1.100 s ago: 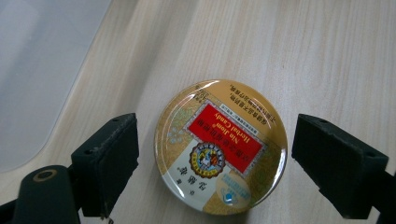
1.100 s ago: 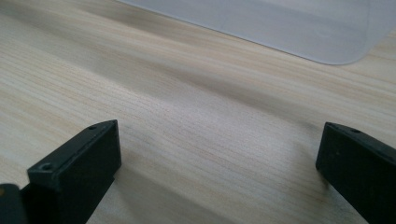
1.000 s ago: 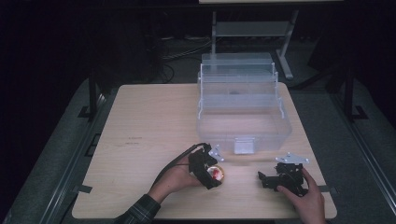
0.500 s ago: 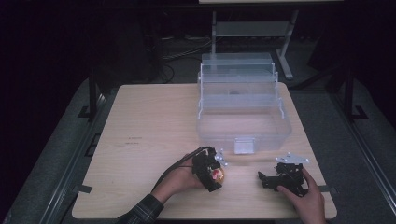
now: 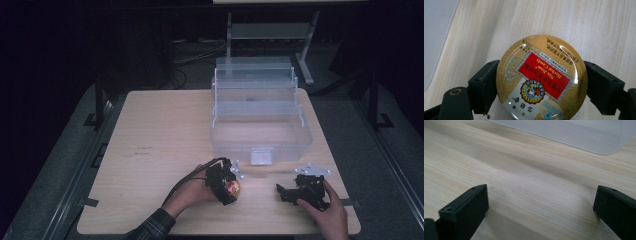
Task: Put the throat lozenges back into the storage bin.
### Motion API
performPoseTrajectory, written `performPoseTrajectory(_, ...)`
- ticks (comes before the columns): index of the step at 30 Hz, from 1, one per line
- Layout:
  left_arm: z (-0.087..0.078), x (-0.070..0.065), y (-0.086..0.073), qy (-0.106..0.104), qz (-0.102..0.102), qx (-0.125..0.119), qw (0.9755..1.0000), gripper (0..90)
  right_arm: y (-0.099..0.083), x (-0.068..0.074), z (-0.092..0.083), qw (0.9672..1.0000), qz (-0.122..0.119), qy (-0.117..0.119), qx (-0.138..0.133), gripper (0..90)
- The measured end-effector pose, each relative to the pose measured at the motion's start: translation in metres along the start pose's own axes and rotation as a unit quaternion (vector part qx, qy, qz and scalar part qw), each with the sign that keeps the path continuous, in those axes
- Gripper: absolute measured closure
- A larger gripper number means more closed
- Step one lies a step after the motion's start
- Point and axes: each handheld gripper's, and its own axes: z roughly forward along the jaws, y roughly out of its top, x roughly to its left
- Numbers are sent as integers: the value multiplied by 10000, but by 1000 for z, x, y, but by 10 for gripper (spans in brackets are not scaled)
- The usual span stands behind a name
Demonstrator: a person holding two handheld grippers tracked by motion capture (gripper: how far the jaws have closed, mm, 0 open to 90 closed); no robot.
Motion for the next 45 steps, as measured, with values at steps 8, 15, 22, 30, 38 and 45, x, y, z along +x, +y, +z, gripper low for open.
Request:
performPoseTrajectory(8,0,0,0,1,-2,7,10000,194,0,0,0,10000,4,2,-1,0)
performPoseTrajectory(15,-4,0,-1,-45,-56,-33,10000,194,0,0,0,10000,2,3,0,0)
performPoseTrajectory(22,-9,1,1,-27,-77,-32,10000,195,0,0,0,10000,2,3,0,0)
performPoseTrajectory(30,-15,2,2,-46,-135,-61,9999,194,0,0,0,10000,0,2,1,0)
performPoseTrajectory(38,-21,5,4,-52,-123,-87,9999,195,0,0,0,10000,-7,2,2,0)
performPoseTrajectory(45,-30,8,7,-27,-151,-106,9998,195,0,0,0,10000,-5,2,2,0)
